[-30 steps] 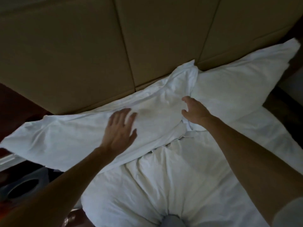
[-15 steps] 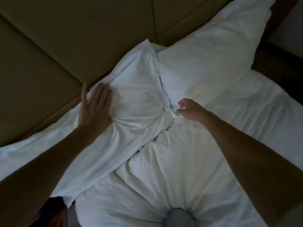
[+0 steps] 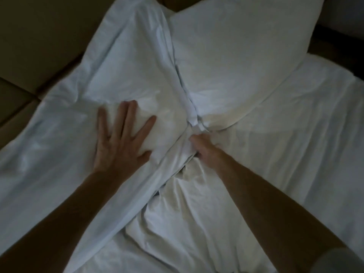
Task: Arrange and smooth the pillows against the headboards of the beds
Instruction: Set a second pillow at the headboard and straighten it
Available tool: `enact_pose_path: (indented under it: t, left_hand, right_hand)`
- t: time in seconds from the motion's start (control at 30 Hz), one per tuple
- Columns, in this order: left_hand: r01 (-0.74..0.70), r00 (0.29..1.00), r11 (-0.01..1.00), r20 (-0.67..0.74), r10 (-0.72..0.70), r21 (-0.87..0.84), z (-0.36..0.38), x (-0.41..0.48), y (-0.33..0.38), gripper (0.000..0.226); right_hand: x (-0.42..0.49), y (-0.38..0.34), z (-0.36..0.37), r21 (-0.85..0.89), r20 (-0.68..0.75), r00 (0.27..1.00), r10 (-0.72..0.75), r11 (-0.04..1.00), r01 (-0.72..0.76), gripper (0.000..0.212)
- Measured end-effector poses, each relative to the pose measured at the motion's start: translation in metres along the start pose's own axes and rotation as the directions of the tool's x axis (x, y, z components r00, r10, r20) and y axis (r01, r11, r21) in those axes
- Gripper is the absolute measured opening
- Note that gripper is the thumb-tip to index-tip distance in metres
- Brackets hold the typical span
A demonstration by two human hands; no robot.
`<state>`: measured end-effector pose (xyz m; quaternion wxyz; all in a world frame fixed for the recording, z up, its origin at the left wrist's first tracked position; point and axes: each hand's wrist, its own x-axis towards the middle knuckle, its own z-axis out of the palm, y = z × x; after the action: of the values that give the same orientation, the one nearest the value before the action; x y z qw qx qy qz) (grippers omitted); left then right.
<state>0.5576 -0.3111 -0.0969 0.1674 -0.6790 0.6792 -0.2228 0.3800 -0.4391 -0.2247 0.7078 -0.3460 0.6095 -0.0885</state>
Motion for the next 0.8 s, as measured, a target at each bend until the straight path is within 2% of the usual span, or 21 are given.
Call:
enact_pose_path:
  t: [0.17, 0.27, 0.33, 0.37, 0.4, 0.43, 0.47, 0.5, 0.53, 0.57, 0.6, 0.63, 0.67, 0.73, 0.77, 0.8]
  left_hand:
    - [-0.016, 0.999, 1.000, -0.037, 0.016, -0.017, 0.002, 0.006, -0.017, 0.098]
    - [-0.004, 1.000, 1.000, -0.025, 0.004, -0.009, 0.004, 0.013, -0.018, 0.101]
    - [-0.014, 1.000, 1.000, -0.013, 0.013, -0.008, 0.006, 0.016, -0.016, 0.102]
    - [-0.019, 1.000, 1.000, -0.012, 0.019, -0.011, 0.007, 0.016, -0.015, 0.102]
    - [-0.025, 1.000, 1.000, -0.013, 0.024, -0.015, 0.006, 0.016, -0.015, 0.101]
    - [-0.029, 0.999, 0.999, -0.014, 0.029, -0.016, 0.005, 0.015, -0.015, 0.101]
    - [-0.034, 0.999, 0.999, -0.013, 0.033, -0.012, 0.005, 0.015, -0.015, 0.101]
    - [-0.038, 0.999, 0.999, -0.012, 0.038, -0.007, 0.005, 0.014, -0.016, 0.101]
    - [-0.044, 0.999, 0.999, -0.007, 0.044, -0.005, 0.004, 0.014, -0.016, 0.102]
    - [-0.052, 0.999, 0.999, 0.002, 0.052, -0.005, 0.005, 0.014, -0.016, 0.102]
    - [-0.060, 0.998, 0.998, 0.010, 0.060, 0.000, 0.006, 0.014, -0.016, 0.102]
    - [-0.064, 0.998, 0.998, 0.014, 0.064, 0.006, 0.008, 0.013, -0.016, 0.102]
    - [-0.066, 0.998, 0.998, 0.014, 0.065, 0.009, 0.009, 0.012, -0.016, 0.102]
    - [-0.071, 0.997, 0.997, 0.016, 0.071, 0.008, 0.009, 0.010, -0.016, 0.102]
    - [-0.078, 0.997, 0.997, 0.017, 0.078, 0.002, 0.007, 0.009, -0.018, 0.102]
    - [-0.086, 0.996, 0.996, 0.017, 0.086, -0.008, 0.005, 0.009, -0.019, 0.101]
  right_hand:
    - [0.003, 0.015, 0.032, 0.028, 0.099, 0.993, 0.067, 0.997, -0.070, 0.074]
    - [0.010, 0.007, 0.026, -0.064, 0.144, 0.982, 0.121, 0.992, -0.113, 0.068]
    - [0.007, 0.002, 0.025, -0.088, 0.114, 0.988, 0.108, 0.991, -0.098, 0.055]
    - [0.005, 0.002, 0.027, -0.078, 0.071, 0.995, 0.065, 0.995, -0.059, 0.051]
    - [0.005, 0.005, 0.031, -0.112, -0.027, 0.999, -0.044, 0.993, 0.041, 0.051]
    - [0.001, 0.008, 0.035, -0.242, -0.138, 0.962, -0.235, 0.950, 0.197, 0.057]
    - [-0.002, 0.012, 0.038, -0.423, -0.191, 0.866, -0.463, 0.835, 0.353, 0.063]
    - [-0.005, 0.016, 0.039, -0.582, -0.149, 0.727, -0.671, 0.654, 0.484, 0.065]
    - [-0.007, 0.019, 0.037, -0.685, -0.027, 0.604, -0.796, 0.455, 0.569, 0.069]
    - [-0.002, 0.022, 0.033, -0.732, 0.137, 0.554, -0.821, 0.293, 0.615, 0.077]
    - [0.000, 0.025, 0.028, -0.758, 0.276, 0.580, -0.767, 0.197, 0.622, 0.087]
    - [0.009, 0.031, 0.021, -0.782, 0.356, 0.650, -0.672, 0.167, 0.600, 0.093]
    - [0.015, 0.033, 0.014, -0.818, 0.357, 0.732, -0.579, 0.185, 0.545, 0.094]
    - [0.025, 0.035, 0.000, -0.834, 0.231, 0.865, -0.445, 0.368, 0.412, 0.092]
    - [0.028, 0.032, -0.003, -0.835, 0.178, 0.908, -0.378, 0.430, 0.343, 0.086]
    - [0.025, 0.024, -0.001, -0.865, 0.139, 0.939, -0.314, 0.424, 0.270, 0.075]
